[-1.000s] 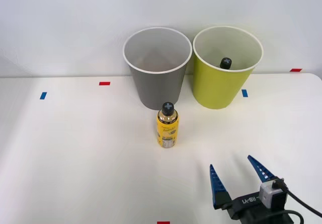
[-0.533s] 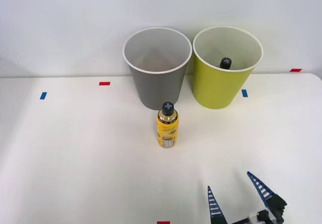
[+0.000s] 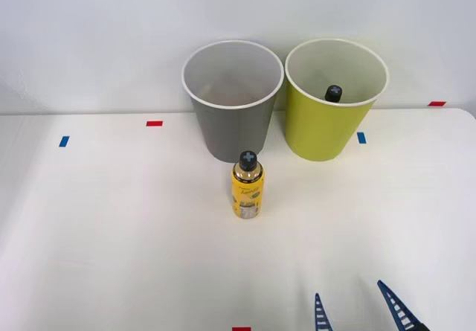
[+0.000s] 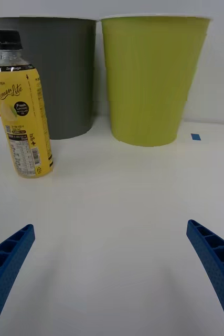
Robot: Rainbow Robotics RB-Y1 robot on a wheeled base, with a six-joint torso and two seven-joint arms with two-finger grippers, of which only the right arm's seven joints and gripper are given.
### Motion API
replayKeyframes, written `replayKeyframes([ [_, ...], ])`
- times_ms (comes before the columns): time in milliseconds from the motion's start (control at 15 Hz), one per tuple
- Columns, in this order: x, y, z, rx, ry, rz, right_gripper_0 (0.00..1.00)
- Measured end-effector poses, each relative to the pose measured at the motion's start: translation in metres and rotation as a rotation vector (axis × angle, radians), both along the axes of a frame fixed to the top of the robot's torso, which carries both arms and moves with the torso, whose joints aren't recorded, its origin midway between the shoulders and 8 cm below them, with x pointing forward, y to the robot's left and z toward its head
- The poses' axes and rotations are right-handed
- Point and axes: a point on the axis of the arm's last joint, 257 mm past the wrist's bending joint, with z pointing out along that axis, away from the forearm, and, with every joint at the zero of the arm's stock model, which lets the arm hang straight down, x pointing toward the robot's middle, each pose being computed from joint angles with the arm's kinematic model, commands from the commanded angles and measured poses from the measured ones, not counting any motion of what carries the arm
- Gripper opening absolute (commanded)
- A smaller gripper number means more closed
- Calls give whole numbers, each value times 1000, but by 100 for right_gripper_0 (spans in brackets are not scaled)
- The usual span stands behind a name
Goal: Put cans in the gray bin, plastic bottles in the light green bin
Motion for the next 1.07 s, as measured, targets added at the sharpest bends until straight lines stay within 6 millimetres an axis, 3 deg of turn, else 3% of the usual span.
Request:
replayKeyframes([
  [1067,-3,-2,2,-16,-9,-5,100],
])
